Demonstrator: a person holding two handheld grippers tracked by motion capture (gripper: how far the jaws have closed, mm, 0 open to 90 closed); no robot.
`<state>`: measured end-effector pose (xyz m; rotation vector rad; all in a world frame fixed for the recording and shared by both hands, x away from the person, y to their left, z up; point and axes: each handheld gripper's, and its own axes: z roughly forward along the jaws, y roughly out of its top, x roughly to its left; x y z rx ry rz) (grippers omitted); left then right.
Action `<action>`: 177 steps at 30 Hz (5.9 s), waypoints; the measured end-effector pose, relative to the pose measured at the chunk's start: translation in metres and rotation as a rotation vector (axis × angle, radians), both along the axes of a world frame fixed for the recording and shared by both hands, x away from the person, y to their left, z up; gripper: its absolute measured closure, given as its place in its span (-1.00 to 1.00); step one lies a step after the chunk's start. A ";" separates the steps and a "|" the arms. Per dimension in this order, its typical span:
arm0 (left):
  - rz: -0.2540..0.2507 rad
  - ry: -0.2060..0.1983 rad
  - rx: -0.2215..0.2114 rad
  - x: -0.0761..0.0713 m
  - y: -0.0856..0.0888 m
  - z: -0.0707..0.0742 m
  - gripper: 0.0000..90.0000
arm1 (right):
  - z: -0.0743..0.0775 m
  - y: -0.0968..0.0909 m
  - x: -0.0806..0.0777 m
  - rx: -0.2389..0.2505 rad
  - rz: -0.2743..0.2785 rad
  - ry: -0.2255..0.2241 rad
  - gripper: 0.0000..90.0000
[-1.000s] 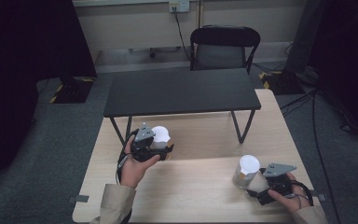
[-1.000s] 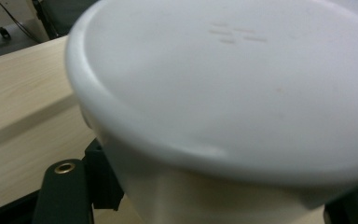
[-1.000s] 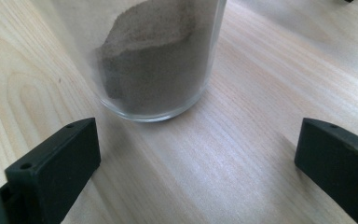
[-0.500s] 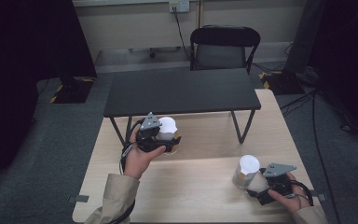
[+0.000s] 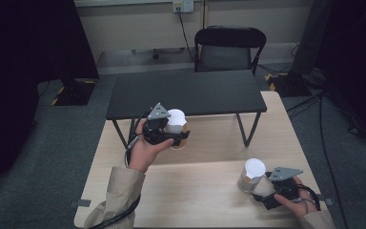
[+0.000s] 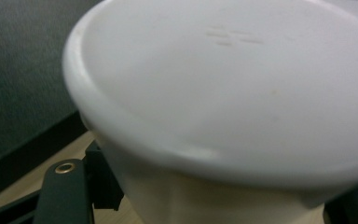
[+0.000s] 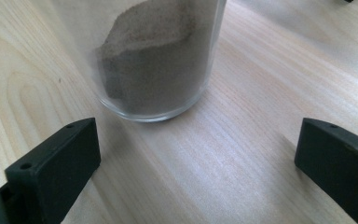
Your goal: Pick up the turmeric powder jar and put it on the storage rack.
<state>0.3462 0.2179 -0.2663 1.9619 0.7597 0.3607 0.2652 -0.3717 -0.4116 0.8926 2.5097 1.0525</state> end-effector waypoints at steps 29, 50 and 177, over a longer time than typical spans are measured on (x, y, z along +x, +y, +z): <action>0.020 -0.041 0.005 0.019 0.000 0.069 -0.33 | 0.000 0.000 0.000 0.000 0.000 0.000 -1.00; 0.112 -0.037 0.031 0.039 -0.014 0.079 -0.32 | 0.000 0.000 0.000 0.000 0.000 0.000 -1.00; 0.063 -0.079 -0.063 -0.023 0.008 -0.036 -0.94 | 0.000 0.000 0.000 0.000 -0.001 0.000 -1.00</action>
